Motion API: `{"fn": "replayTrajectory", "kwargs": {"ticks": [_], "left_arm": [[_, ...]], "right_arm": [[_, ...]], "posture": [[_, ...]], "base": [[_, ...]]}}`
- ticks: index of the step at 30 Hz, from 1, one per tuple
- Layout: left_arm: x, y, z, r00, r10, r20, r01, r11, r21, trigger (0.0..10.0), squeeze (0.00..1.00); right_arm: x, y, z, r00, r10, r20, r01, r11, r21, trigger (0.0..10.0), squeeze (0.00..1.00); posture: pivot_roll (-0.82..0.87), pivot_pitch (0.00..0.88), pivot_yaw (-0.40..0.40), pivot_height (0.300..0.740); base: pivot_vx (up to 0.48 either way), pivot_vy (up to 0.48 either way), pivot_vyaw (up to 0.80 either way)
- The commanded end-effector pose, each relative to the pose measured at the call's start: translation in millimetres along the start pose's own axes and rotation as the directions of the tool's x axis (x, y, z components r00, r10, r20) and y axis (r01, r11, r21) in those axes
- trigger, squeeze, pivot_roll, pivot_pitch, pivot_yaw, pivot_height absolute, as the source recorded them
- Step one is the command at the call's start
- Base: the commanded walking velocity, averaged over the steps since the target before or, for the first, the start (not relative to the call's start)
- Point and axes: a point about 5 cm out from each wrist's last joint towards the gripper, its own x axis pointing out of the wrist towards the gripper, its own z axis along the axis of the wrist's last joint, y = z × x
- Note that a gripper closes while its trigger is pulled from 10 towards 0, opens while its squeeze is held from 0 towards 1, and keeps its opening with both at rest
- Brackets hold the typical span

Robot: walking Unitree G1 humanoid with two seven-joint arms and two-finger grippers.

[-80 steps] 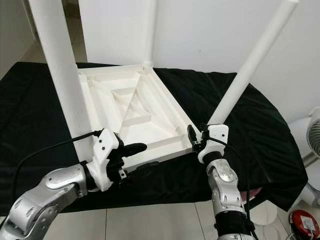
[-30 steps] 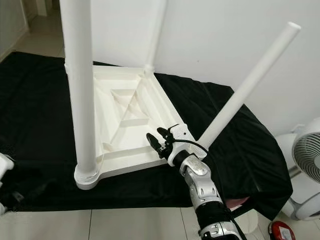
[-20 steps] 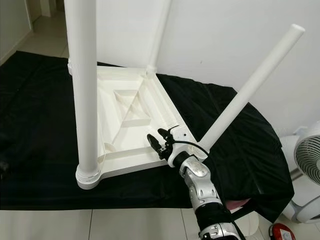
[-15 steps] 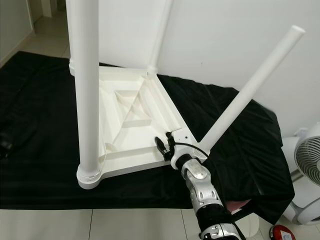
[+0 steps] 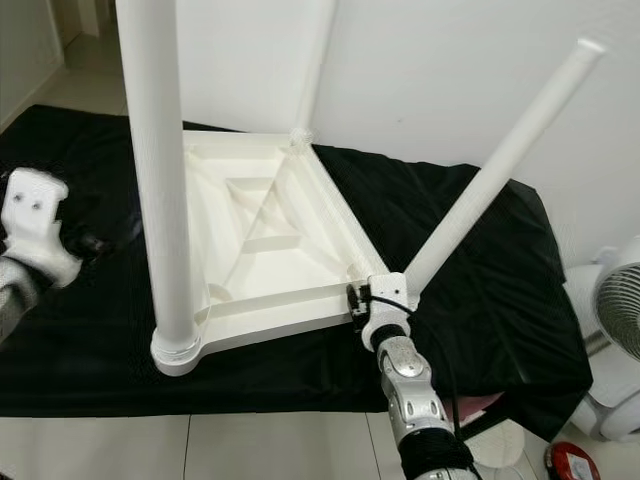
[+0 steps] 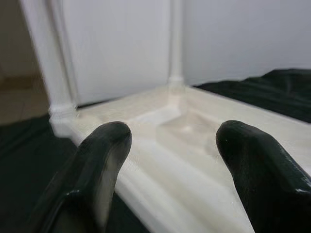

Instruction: Building children table

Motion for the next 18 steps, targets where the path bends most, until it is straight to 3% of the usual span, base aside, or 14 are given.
{"fn": "replayTrajectory", "kwargs": {"ticks": [1, 9, 13, 16, 18], "left_arm": [[6.0, -22.7, 3.5, 0.98, -0.195, 0.033, 0.195, 0.981, -0.003, 10.0, 0.0], [10.9, -44.4, 9.7, 0.947, -0.311, 0.076, 0.313, 0.949, -0.018, 10.0, 0.0], [13.7, -63.9, 12.0, 0.909, -0.406, 0.097, 0.41, 0.912, -0.028, 10.0, 0.0], [14.3, -67.5, 11.1, 0.902, -0.42, 0.098, 0.424, 0.905, -0.031, 10.0, 0.0], [8.6, -80.6, 6.7, 0.867, -0.493, 0.077, 0.497, 0.867, -0.043, 10.0, 0.0]], "right_arm": [[-8.8, -7.5, -12.1, 0.998, -0.044, -0.051, 0.044, 0.999, -0.013, 10.0, 0.0], [-22.4, -6.3, -13.9, 0.998, -0.058, -0.035, 0.058, 0.998, -0.004, 10.0, 0.0], [-38.0, -7.8, -11.3, 0.997, -0.076, 0.008, 0.075, 0.997, 0.031, 10.0, 0.0], [-42.7, -8.9, -8.8, 0.996, -0.08, 0.028, 0.079, 0.996, 0.037, 10.0, 0.0], [-55.4, -17.2, -3.5, 0.99, -0.119, 0.08, 0.115, 0.992, 0.058, 10.0, 0.0]], "posture": [[0.05, 0.0, -0.142, 0.74], [0.05, 0.0, -0.141, 0.74], [0.04, 0.0, -0.135, 0.74], [0.03, 0.0, -0.133, 0.74], [0.02, 0.0, -0.126, 0.74]], "base": [[0.0, 0.0, 0.0], [0.0, 0.0, 0.0], [0.0, 0.0, 0.0], [0.0, 0.0, 0.0], [0.0, 0.0, 0.0]]}}
